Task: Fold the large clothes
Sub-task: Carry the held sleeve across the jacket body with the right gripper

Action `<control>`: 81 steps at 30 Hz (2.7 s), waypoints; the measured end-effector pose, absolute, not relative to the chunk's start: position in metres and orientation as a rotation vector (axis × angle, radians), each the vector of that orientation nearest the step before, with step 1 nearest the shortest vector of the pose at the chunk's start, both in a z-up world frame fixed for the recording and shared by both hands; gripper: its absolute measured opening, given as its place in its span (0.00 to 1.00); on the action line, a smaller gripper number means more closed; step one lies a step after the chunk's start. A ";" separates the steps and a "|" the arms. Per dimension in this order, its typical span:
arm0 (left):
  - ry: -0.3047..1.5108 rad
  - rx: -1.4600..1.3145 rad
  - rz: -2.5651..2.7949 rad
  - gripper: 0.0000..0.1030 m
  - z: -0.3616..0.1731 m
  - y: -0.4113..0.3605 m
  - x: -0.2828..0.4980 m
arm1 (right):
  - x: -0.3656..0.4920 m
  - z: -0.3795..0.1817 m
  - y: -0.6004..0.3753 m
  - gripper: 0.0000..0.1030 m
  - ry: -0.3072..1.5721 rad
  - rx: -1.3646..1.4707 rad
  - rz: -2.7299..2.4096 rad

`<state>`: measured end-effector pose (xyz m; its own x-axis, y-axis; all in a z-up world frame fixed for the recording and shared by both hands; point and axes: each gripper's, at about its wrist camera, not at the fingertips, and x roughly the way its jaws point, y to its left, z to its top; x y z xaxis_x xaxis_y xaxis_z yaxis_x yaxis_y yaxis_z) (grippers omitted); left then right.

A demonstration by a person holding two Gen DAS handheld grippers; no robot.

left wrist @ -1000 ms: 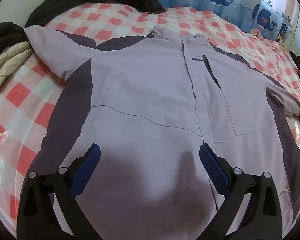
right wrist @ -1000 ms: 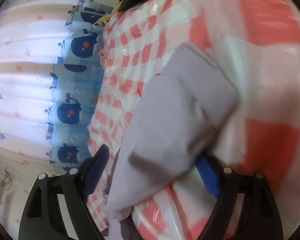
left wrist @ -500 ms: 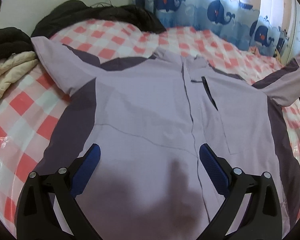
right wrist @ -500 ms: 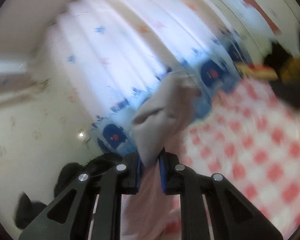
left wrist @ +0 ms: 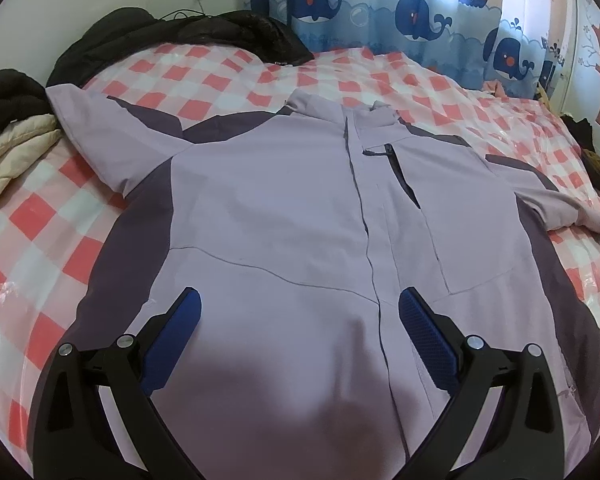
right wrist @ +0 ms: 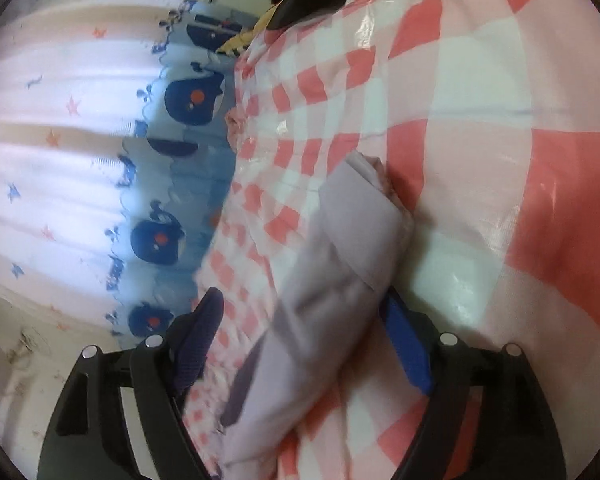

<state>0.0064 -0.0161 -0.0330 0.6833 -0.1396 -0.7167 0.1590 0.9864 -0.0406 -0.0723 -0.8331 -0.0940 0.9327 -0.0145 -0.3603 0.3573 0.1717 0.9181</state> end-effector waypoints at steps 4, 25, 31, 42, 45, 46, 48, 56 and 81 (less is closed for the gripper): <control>0.801 0.021 -0.162 0.92 -0.034 -0.015 0.007 | -0.052 -0.085 -0.820 0.73 0.348 1.345 -0.288; 0.914 0.010 -0.092 0.92 -0.040 0.002 0.013 | -0.016 0.133 -0.674 0.22 0.133 0.924 -0.164; 0.867 0.028 -0.081 0.92 -0.025 0.007 0.003 | 0.022 0.204 -0.580 0.22 0.139 0.779 -0.034; 0.803 0.016 -0.051 0.92 -0.003 0.043 -0.010 | 0.067 0.226 -0.455 0.22 0.186 0.721 0.151; 0.792 0.031 -0.039 0.92 0.000 0.052 -0.014 | 0.079 0.225 -0.420 0.22 0.210 0.696 0.202; 0.789 0.026 -0.037 0.92 0.002 0.056 -0.015 | 0.084 0.224 -0.406 0.22 0.218 0.687 0.224; 0.785 0.000 -0.036 0.92 0.005 0.065 -0.017 | 0.093 0.221 -0.383 0.22 0.235 0.674 0.261; 0.768 -0.024 -0.040 0.92 0.012 0.077 -0.021 | 0.120 0.202 -0.309 0.22 0.318 0.641 0.365; 0.790 -0.143 0.010 0.92 0.015 0.119 -0.014 | 0.175 0.084 -0.158 0.22 0.539 0.438 0.387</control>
